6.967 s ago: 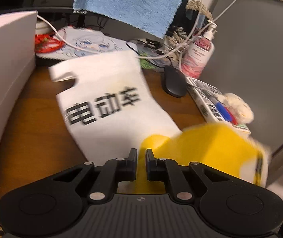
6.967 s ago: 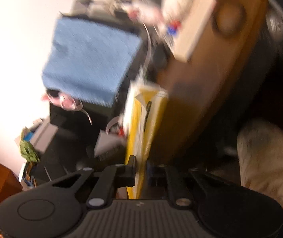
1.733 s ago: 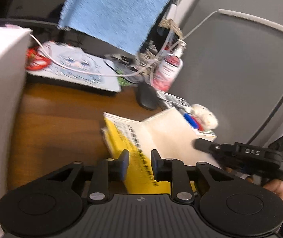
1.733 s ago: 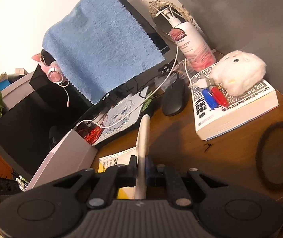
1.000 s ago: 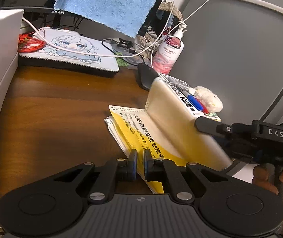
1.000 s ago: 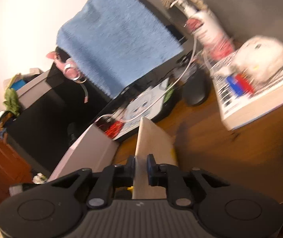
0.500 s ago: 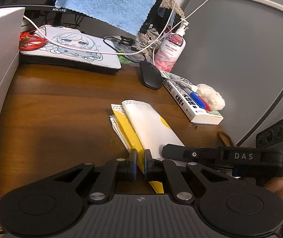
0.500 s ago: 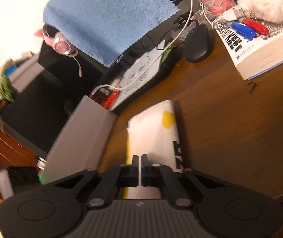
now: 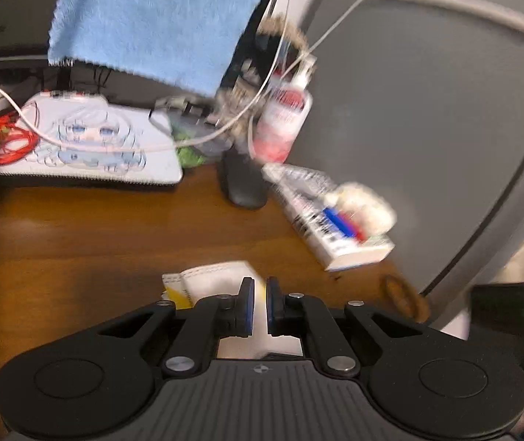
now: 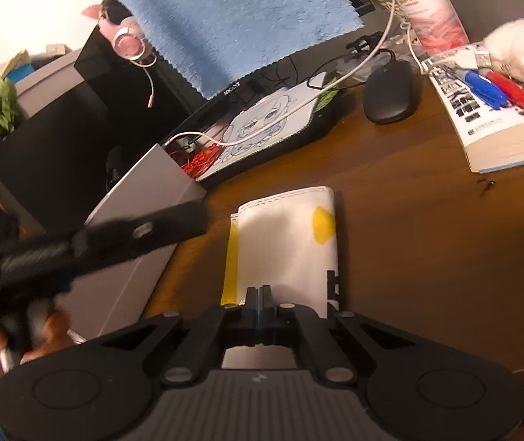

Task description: Fold shopping bag

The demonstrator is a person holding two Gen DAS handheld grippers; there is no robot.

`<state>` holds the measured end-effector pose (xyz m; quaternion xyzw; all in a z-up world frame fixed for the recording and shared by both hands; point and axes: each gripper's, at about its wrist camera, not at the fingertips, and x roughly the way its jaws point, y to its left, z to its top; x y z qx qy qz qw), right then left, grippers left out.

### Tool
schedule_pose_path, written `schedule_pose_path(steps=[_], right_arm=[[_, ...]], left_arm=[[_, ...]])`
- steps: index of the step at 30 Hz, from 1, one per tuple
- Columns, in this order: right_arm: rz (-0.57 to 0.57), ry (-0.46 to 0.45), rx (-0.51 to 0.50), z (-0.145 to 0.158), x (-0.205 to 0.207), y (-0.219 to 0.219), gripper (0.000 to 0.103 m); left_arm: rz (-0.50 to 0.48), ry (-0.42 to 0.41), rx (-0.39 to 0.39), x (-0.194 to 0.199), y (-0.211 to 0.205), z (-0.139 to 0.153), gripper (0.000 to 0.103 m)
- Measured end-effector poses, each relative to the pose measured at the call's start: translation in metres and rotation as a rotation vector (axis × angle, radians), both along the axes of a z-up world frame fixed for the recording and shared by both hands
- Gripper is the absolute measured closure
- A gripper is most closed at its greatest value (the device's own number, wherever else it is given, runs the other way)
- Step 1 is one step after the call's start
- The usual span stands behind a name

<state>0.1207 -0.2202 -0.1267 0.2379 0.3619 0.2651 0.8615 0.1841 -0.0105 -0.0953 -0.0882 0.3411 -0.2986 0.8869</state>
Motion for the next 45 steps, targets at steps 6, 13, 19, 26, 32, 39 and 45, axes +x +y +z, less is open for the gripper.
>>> schedule_pose_path(steps=[6,13,19,26,32,39,45], right_arm=[[0.017,-0.017,-0.02,0.002,-0.003,0.002,0.103],[0.045,-0.032,-0.017,0.0,-0.008,-0.001,0.103],[0.049,-0.043,-0.036,0.001,-0.01,-0.007,0.103],[0.04,-0.058,-0.08,0.005,-0.008,-0.01,0.103],[0.031,-0.07,-0.119,0.008,-0.002,-0.006,0.103],[0.034,-0.083,-0.16,0.011,-0.002,-0.001,0.103],[0.035,-0.075,-0.142,0.009,0.0,-0.003,0.103]], left_arm=[[0.011,0.075,-0.001,0.014,0.004,-0.025,0.1],[0.017,0.147,-0.11,0.01,0.026,-0.037,0.1],[0.017,0.137,-0.109,-0.007,0.03,-0.037,0.1],[0.022,0.114,-0.086,-0.024,0.031,-0.036,0.1],[0.048,0.08,-0.052,-0.034,0.028,-0.032,0.1],[0.079,-0.067,0.111,-0.029,0.009,-0.014,0.1],[0.079,-0.052,0.163,-0.022,0.008,-0.023,0.1]])
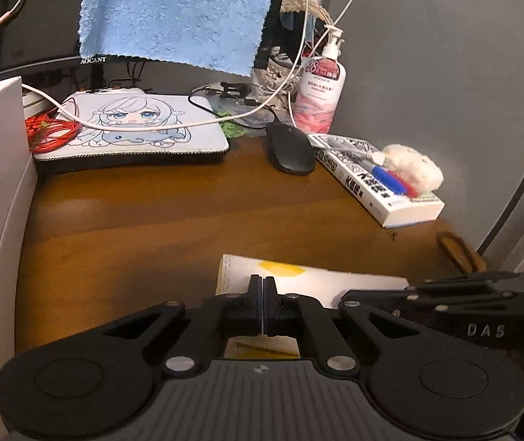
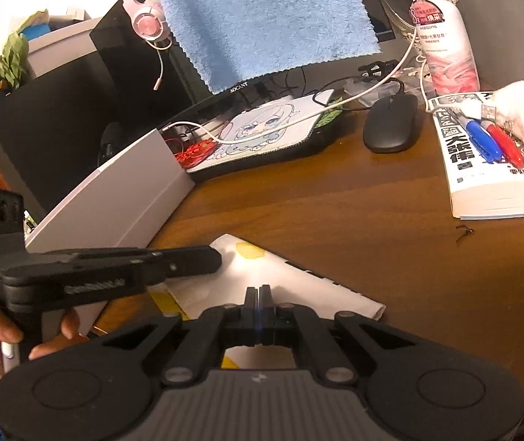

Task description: Fold shopping bag

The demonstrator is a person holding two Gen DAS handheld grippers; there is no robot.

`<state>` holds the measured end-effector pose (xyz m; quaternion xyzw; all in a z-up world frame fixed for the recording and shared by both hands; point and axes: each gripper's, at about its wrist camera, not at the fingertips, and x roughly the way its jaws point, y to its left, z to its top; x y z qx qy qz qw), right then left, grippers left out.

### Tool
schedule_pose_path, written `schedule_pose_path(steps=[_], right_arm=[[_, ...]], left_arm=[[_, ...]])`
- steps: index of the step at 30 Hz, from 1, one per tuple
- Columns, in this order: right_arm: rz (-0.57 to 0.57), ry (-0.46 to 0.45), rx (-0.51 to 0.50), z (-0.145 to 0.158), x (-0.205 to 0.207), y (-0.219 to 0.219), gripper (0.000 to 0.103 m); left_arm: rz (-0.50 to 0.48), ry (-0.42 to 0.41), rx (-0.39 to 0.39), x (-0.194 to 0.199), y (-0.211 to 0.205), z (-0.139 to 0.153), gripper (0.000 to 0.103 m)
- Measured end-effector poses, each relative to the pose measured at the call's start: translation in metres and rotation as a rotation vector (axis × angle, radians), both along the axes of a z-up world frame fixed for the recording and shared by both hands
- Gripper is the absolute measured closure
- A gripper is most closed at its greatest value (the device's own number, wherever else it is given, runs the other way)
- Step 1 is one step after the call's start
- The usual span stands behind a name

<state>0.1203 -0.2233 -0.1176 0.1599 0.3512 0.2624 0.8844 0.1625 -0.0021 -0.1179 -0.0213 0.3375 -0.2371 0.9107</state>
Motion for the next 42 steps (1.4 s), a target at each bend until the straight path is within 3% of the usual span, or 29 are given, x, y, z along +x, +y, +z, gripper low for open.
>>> schedule_pose_path(steps=[12,16,21,27,34,37,42], right_arm=[[0.012,0.059,0.114,-0.007,-0.026,-0.001,0.103],[0.054,0.119,0.219,-0.011,-0.032,-0.009,0.102],[0.033,0.195,0.383,-0.016,-0.041,-0.047,0.084],[-0.018,0.192,0.343,-0.012,-0.043,-0.086,0.066],[0.151,0.361,0.498,-0.051,-0.013,-0.08,0.067],[0.19,0.404,0.585,-0.065,-0.006,-0.071,0.075],[0.215,0.47,0.659,-0.079,0.005,-0.05,0.075]], left_arm=[[-0.06,-0.043,0.033,-0.015,-0.004,-0.004,0.1],[-0.116,-0.046,0.028,-0.02,0.001,-0.005,0.1],[-0.162,-0.029,0.02,-0.024,0.007,-0.004,0.1],[-0.174,-0.04,0.037,-0.027,0.005,-0.004,0.1],[-0.196,-0.022,0.024,-0.027,0.007,-0.003,0.1],[-0.202,-0.014,0.015,-0.027,0.009,-0.003,0.1],[-0.2,0.008,-0.026,-0.026,0.014,-0.005,0.1]])
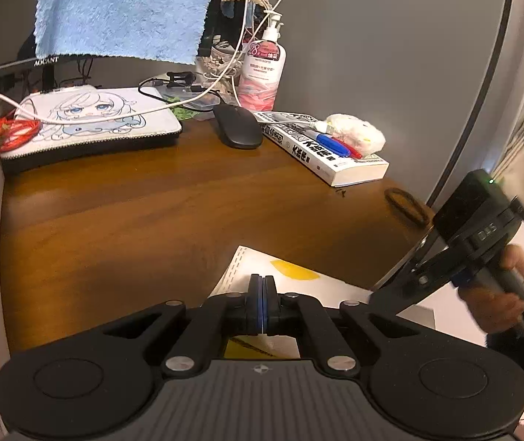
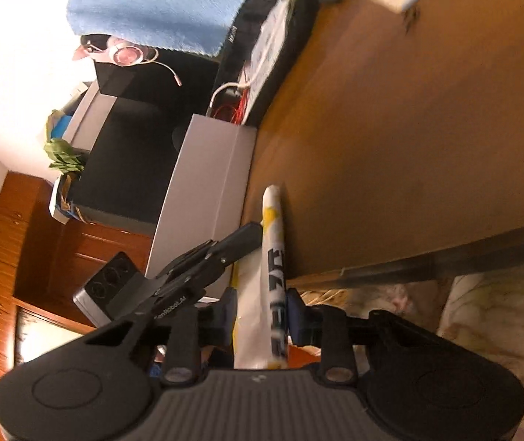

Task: Fold shopping bag
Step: 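Lift the folded bag strip off the desk with both grippers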

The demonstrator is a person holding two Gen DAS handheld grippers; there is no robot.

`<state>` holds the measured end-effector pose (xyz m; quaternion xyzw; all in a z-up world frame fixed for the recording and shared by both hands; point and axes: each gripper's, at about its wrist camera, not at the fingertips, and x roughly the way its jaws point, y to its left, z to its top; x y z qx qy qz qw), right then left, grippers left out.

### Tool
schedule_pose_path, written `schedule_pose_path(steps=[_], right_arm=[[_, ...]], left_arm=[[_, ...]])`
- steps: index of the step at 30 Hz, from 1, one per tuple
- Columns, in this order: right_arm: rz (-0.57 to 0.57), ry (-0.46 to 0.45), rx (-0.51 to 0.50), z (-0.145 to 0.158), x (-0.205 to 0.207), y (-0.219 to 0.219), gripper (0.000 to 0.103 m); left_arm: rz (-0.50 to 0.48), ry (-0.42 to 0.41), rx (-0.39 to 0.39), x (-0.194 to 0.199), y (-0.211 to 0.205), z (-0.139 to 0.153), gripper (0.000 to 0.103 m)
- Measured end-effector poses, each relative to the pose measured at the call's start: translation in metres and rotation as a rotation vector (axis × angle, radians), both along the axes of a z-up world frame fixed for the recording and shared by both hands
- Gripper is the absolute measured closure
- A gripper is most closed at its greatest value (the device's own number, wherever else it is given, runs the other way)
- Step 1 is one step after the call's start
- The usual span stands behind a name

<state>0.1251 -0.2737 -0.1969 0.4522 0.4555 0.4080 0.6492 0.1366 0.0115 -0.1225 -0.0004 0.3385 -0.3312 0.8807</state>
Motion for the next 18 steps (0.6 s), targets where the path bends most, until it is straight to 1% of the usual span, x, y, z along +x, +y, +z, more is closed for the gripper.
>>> schedule_pose_path(steps=[4,5,6,8,11,13,15,16,17,18], right_arm=[[0.011,0.038,0.027,-0.004,0.004,0.018,0.077],[0.013,0.05,0.032,-0.005,0.004,0.021,0.081],[0.014,0.062,0.037,-0.007,0.004,0.025,0.093],[0.003,0.064,0.036,-0.008,0.0,0.027,0.094],[-0.017,0.046,0.039,-0.002,-0.006,0.023,0.094],[-0.036,0.006,0.051,0.008,-0.012,0.018,0.094],[-0.06,-0.041,0.059,0.019,-0.017,0.012,0.094],[-0.076,-0.069,0.06,0.026,-0.019,0.008,0.094],[-0.099,-0.094,0.063,0.032,-0.021,0.003,0.094],[-0.118,-0.118,0.076,0.038,-0.022,-0.002,0.094]], left_arm=[[0.009,0.015,-0.034,-0.001,0.003,-0.001,0.1],[0.01,0.017,-0.046,-0.001,0.005,-0.002,0.1],[0.01,0.027,-0.07,-0.001,0.008,-0.003,0.1],[0.012,0.055,-0.128,0.001,0.014,-0.004,0.1],[0.013,0.098,-0.274,0.0,0.028,0.003,0.096],[0.012,0.102,-0.373,-0.004,0.038,0.014,0.078],[0.021,0.086,-0.469,-0.009,0.05,0.029,0.038],[0.035,0.073,-0.496,-0.013,0.054,0.035,0.023],[0.049,0.061,-0.52,-0.016,0.058,0.041,0.018],[0.057,0.053,-0.532,-0.018,0.06,0.045,0.016]])
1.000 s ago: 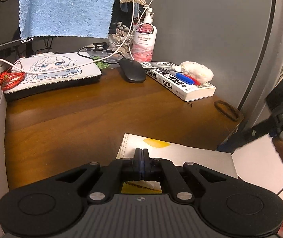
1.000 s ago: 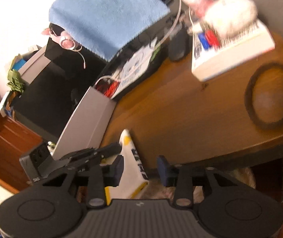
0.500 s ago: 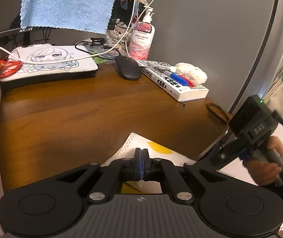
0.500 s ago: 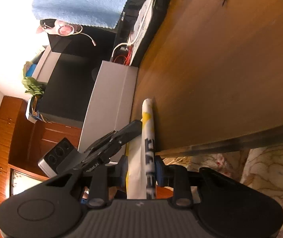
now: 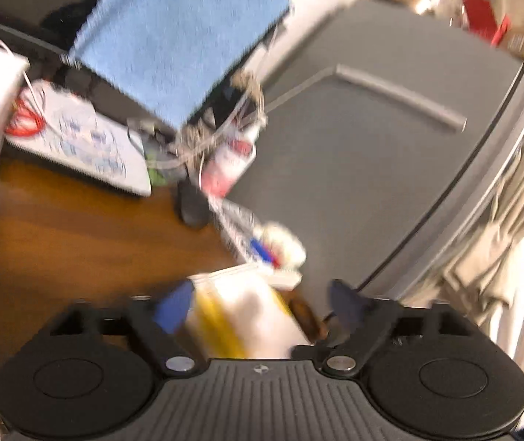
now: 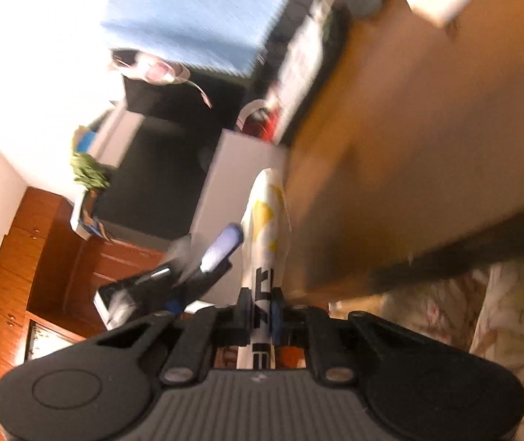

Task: Fold shopping bag
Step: 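Lift the folded bag strip off the desk with both grippers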

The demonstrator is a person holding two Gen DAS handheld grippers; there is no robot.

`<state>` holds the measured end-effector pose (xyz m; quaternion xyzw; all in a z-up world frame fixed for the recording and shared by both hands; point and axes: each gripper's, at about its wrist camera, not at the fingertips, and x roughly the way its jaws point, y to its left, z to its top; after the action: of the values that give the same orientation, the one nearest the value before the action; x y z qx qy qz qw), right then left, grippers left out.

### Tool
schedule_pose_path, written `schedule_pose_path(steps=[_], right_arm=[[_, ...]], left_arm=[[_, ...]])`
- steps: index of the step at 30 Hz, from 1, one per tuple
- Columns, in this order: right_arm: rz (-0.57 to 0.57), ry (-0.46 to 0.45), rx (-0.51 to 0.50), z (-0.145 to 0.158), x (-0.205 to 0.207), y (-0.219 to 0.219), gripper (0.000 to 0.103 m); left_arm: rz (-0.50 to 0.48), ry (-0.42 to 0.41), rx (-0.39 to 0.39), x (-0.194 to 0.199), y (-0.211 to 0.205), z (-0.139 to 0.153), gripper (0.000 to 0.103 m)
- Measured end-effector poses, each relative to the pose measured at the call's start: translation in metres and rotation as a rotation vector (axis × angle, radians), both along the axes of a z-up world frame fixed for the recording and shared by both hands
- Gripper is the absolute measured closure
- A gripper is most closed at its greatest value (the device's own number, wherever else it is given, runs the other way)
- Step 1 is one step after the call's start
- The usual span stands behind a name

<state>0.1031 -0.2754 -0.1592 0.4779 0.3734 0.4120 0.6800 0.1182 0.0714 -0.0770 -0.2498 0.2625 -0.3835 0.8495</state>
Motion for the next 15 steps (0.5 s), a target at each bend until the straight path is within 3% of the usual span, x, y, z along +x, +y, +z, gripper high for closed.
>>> schedule_pose_path(steps=[4,8,11,14,15], right_arm=[[-0.033,-0.096,0.076,0.018,-0.005,-0.014,0.094],[-0.004,-0.169,0.146,0.029,-0.006,-0.014,0.094],[0.03,-0.201,0.169,0.035,-0.006,-0.008,0.094],[0.067,-0.224,0.193,0.036,-0.008,-0.004,0.094],[0.076,-0.228,0.197,0.036,-0.009,-0.005,0.094]], left_arm=[[-0.019,0.011,-0.064,-0.002,0.001,0.007,0.015],[-0.069,0.076,-0.122,0.005,-0.007,-0.001,0.015],[-0.115,0.135,-0.222,0.011,-0.01,-0.011,0.015],[-0.147,0.166,-0.305,0.014,-0.009,-0.019,0.023],[-0.144,0.168,-0.313,0.013,-0.008,-0.019,0.03]])
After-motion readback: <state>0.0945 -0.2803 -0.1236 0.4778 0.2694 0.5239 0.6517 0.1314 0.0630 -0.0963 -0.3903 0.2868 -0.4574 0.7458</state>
